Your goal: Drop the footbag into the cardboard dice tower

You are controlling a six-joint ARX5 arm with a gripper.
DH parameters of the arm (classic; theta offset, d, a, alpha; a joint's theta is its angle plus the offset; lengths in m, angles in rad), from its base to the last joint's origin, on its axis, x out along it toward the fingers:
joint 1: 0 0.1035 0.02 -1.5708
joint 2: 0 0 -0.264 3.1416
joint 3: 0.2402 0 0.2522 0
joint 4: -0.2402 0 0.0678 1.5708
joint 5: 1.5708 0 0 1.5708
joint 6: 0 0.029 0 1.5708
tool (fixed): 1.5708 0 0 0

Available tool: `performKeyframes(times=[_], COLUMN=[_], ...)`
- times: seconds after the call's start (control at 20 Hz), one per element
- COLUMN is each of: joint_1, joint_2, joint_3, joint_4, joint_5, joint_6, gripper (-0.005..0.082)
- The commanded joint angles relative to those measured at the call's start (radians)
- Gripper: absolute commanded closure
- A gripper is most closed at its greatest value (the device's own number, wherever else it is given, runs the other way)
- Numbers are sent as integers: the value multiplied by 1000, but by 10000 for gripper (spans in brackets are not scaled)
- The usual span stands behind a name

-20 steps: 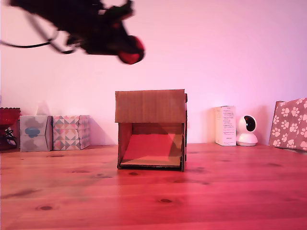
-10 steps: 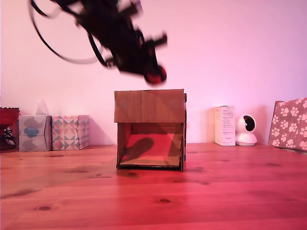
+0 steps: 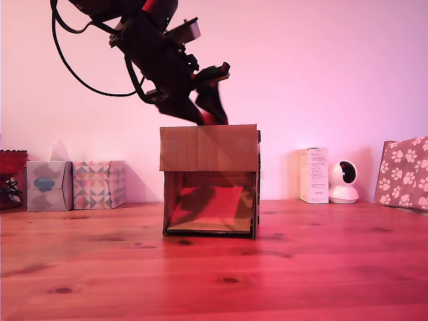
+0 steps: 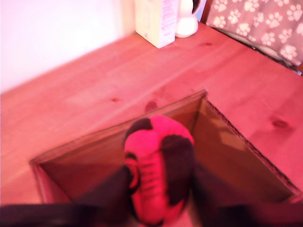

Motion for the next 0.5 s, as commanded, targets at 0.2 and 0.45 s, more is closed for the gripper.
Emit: performKeyframes(times=[0.2,0.45], joint_1=[-11,-24], joint_2=[-52,-101], joint_3=[62,58], joint_4=[-153,-269], joint_5=[6,55], joint_6=[27,31], gripper=[228,797])
